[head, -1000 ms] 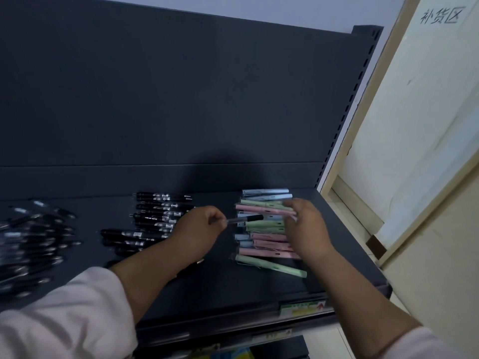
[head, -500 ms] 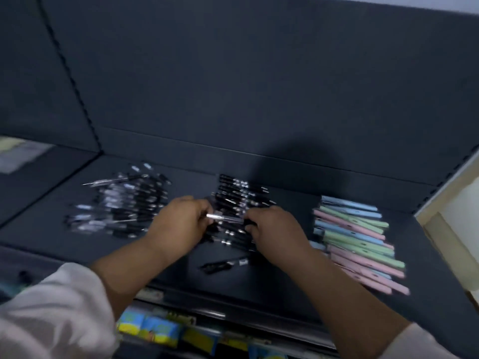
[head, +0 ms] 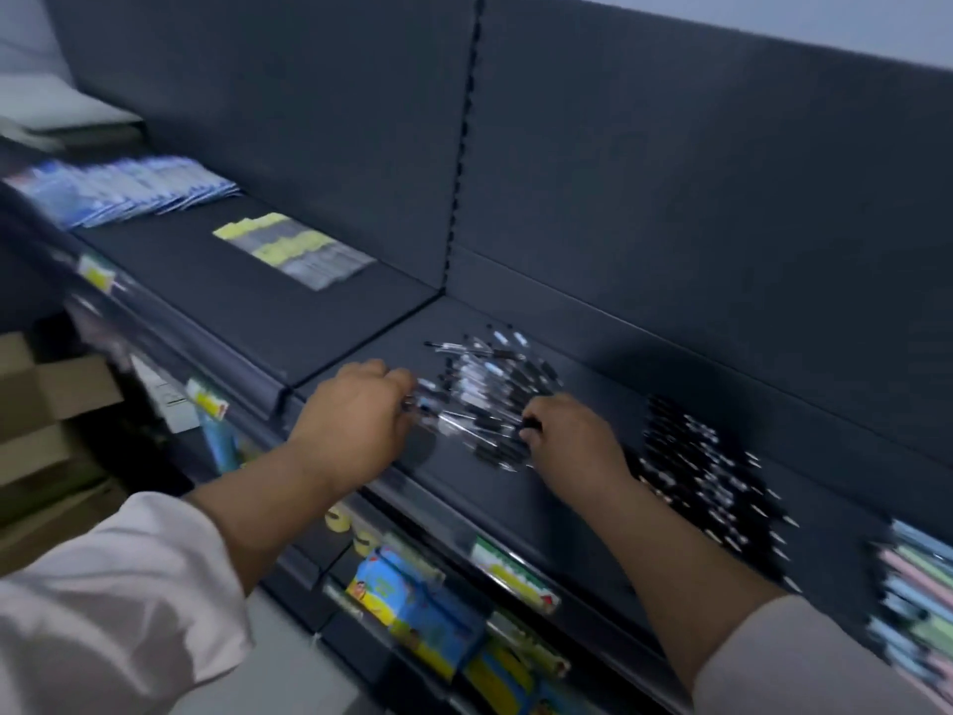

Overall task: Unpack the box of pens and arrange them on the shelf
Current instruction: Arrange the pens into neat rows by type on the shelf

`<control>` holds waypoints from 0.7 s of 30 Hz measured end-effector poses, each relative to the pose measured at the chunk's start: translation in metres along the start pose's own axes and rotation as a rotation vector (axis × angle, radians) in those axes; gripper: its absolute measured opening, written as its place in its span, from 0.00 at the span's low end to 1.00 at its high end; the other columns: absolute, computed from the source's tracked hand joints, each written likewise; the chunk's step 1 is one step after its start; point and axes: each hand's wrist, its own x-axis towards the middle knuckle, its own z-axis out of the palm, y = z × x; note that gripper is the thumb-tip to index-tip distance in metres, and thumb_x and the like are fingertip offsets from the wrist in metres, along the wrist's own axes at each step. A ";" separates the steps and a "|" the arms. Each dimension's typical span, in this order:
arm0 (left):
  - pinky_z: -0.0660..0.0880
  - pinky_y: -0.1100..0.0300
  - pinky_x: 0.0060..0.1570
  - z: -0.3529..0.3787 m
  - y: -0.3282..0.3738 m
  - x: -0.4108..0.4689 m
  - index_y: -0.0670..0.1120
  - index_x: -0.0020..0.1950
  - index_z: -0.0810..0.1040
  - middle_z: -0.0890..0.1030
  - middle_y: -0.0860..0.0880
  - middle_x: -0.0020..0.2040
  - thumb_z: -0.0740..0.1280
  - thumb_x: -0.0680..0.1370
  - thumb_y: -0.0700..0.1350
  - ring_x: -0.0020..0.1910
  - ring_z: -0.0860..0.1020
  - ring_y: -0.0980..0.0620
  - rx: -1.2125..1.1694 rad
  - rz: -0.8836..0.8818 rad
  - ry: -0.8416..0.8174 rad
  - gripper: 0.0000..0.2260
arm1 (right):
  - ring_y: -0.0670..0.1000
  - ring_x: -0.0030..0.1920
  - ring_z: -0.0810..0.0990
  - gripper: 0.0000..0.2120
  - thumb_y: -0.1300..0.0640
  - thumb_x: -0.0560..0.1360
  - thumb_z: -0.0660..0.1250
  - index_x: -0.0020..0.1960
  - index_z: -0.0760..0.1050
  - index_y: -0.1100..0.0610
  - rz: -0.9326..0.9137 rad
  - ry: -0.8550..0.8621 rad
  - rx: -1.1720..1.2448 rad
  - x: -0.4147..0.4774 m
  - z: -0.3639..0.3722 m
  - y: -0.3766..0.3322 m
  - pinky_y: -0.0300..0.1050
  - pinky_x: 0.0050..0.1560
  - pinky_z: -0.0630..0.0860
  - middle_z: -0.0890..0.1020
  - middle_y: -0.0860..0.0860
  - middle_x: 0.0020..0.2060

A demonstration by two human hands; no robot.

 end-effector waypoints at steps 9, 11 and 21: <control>0.74 0.49 0.51 -0.035 -0.160 -0.032 0.45 0.61 0.75 0.76 0.44 0.51 0.64 0.76 0.49 0.55 0.74 0.41 -0.004 -0.128 -0.003 0.15 | 0.62 0.58 0.75 0.15 0.54 0.76 0.67 0.60 0.76 0.60 -0.133 0.096 -0.155 0.047 0.040 -0.137 0.55 0.58 0.69 0.77 0.58 0.57; 0.74 0.49 0.49 -0.047 -0.203 -0.046 0.45 0.60 0.75 0.76 0.44 0.51 0.65 0.76 0.49 0.53 0.74 0.41 0.035 -0.170 0.008 0.15 | 0.59 0.64 0.70 0.19 0.50 0.79 0.62 0.66 0.72 0.58 -0.211 0.062 -0.135 0.059 0.050 -0.186 0.54 0.64 0.65 0.73 0.56 0.64; 0.73 0.52 0.53 -0.099 -0.401 -0.163 0.50 0.66 0.73 0.76 0.46 0.57 0.63 0.78 0.53 0.57 0.73 0.44 0.166 -0.653 -0.032 0.18 | 0.62 0.48 0.78 0.14 0.53 0.72 0.68 0.54 0.78 0.60 -0.578 -0.070 0.057 0.109 0.132 -0.414 0.53 0.48 0.76 0.79 0.56 0.49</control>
